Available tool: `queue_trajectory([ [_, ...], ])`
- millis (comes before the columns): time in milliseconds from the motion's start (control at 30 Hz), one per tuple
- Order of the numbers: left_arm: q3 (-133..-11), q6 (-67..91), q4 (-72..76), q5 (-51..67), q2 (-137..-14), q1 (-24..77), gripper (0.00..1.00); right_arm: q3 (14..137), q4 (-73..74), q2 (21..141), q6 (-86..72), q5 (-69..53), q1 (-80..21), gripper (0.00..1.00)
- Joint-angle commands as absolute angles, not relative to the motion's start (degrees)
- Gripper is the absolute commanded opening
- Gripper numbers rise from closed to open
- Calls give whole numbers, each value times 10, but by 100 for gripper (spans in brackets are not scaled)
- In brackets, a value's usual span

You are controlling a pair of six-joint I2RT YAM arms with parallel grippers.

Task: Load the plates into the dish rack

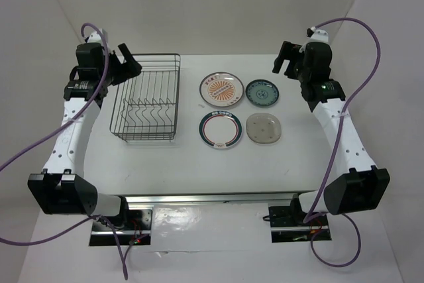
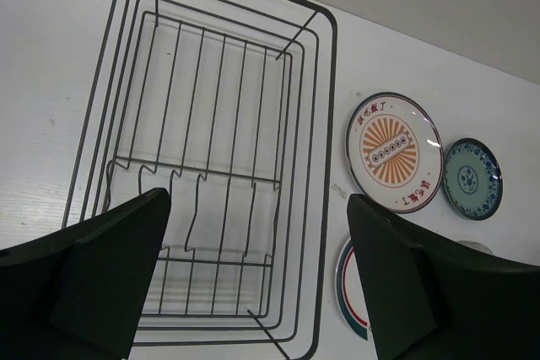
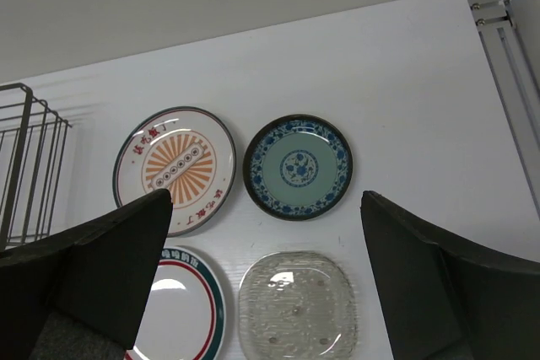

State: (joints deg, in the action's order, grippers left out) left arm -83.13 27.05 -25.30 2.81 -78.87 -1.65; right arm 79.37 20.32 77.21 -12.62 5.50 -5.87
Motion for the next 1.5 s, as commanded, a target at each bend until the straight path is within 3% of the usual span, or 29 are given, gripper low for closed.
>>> queue_trajectory([
  [0,-826,268,-237,28,-764,-19,100,808,189,780,-133,71,-62,100],
  [333,-826,268,-237,23,-758,-19,100,767,162,783,-177,18,-62,100],
  [533,-820,268,-237,34,-758,-19,100,644,29,789,-264,-65,-68,100],
  [733,-820,268,-232,53,-758,-19,100,621,-41,820,-300,-95,-74,100],
  [1000,-820,273,-232,74,-764,-19,100,577,-144,871,-378,-50,-127,97],
  [1233,-815,273,-221,85,-758,-19,100,582,-149,918,-431,22,-170,93],
  [1467,-815,273,-221,99,-758,-19,100,587,-157,977,-465,15,-170,92],
])
